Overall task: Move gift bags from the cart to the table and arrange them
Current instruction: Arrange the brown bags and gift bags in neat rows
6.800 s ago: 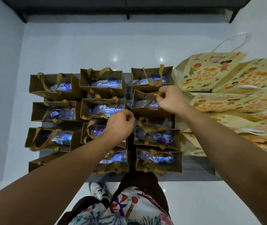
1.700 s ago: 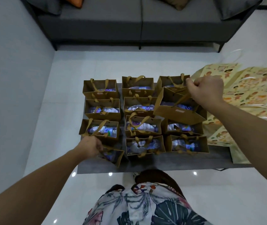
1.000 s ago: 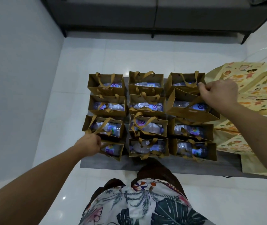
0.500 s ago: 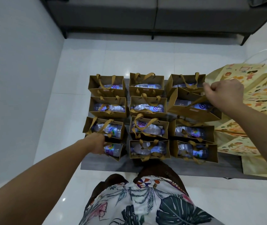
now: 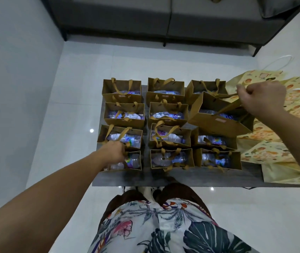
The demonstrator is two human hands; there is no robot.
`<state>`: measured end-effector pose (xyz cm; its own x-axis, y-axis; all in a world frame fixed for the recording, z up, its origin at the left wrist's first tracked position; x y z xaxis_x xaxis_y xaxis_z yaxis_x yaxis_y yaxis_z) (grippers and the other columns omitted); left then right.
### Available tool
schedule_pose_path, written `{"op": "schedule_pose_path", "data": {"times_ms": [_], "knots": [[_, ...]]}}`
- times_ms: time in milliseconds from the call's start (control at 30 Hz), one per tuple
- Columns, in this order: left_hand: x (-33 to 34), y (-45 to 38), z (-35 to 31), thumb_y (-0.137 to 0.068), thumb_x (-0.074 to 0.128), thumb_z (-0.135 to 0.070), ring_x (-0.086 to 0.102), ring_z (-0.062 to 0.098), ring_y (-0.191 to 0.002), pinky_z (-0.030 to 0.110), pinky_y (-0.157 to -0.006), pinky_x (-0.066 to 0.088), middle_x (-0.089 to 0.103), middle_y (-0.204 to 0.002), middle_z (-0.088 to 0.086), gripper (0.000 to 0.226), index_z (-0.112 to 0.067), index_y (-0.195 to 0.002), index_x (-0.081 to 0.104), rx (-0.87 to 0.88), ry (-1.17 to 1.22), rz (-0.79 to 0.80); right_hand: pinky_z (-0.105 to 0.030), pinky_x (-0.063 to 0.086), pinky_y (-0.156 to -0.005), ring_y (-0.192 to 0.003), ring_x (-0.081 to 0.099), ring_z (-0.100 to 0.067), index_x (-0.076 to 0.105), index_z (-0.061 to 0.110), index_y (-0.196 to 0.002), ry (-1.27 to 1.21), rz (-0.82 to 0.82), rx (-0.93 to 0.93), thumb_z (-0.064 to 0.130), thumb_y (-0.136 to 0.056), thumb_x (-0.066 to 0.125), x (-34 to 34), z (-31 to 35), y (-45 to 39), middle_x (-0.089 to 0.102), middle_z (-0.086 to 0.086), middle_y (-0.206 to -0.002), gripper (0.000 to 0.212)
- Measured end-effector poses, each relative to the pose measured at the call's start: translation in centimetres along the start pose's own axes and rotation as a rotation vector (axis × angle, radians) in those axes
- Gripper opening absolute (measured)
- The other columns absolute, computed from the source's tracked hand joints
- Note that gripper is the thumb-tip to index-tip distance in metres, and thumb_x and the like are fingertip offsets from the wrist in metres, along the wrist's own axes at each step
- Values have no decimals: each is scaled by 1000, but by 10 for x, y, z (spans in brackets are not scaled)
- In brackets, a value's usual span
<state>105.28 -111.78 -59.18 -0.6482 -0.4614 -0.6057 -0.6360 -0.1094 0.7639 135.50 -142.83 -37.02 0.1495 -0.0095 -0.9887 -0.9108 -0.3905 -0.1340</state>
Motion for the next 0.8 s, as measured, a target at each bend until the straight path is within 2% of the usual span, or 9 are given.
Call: {"op": "schedule_pose_path", "data": {"times_ms": [100,200,267,333,433,533,600,700,800], "knots": [[-15,4,-11,-93,65,-31,60,17,-87,30,-74,52,65,-97,5,17,-15,-99,68,63,-30,0,-32,31,-61,-46,45,-28,53,11,-51,12,-20,3,42,-103,44,-8,5,11,45,-7,-42,62],[-40,5,-29,-90,66,-34,62,20,-97,38,-84,56,65,-109,3,29,-18,-115,66,110,-4,-96,-32,35,-61,-47,46,-29,50,16,-53,12,-63,18,40,-103,47,-14,2,21,45,-9,-43,55],[-54,5,-48,-92,66,-32,58,24,-113,41,-94,53,59,-126,4,41,-20,-130,60,147,21,-150,-31,34,-58,-46,45,-27,48,17,-53,-2,-81,34,40,-103,48,-17,-4,25,42,-5,-42,54],[-66,4,-69,-93,67,-33,54,23,-120,41,-99,50,55,-132,3,48,-21,-138,55,175,22,-177,-29,31,-56,-45,43,-25,48,18,-52,-37,-87,44,39,-102,50,-20,-11,24,39,0,-40,54],[-81,-4,-100,-93,68,-35,56,20,-115,40,-97,52,57,-129,4,48,-21,-136,55,199,29,-212,-27,27,-52,-42,40,-21,51,13,-48,-81,-79,56,40,-101,51,-23,-22,15,40,-1,-39,59],[-91,-13,-131,-92,69,-37,53,22,-117,36,-95,50,54,-129,4,47,-21,-134,57,209,13,-230,-27,24,-52,-42,39,-18,47,19,-46,-98,-80,26,40,-100,52,-25,-30,0,37,3,-37,59],[-96,-17,-146,-93,68,-39,52,23,-118,34,-92,46,52,-132,4,48,-20,-135,57,200,2,-231,-29,29,-52,-44,43,-21,43,22,-46,-107,-70,-10,39,-100,53,-22,-33,-6,38,3,-38,58],[-98,-31,-173,-93,68,-38,53,22,-118,35,-95,48,51,-135,4,49,-18,-137,56,189,1,-217,-32,42,-57,-49,46,-22,55,19,-50,-130,-18,-44,40,-100,52,-4,-49,-17,44,0,-42,54],[-100,-39,-195,-95,66,-35,53,21,-117,32,-92,47,50,-137,5,50,-18,-140,54,177,62,-219,-27,31,-52,-47,41,-17,54,20,-51,-140,63,-99,41,-101,50,24,-54,-29,42,3,-41,54]]}}
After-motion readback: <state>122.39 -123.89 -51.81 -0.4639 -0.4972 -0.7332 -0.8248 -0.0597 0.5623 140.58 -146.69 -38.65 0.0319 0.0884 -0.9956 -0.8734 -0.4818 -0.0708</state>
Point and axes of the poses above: each hand's wrist, its own y-axis away from the middle knuckle, its own x-axis out of the palm, z = x × y, the point moved 10 cm from there along -y, towards the middle knuckle
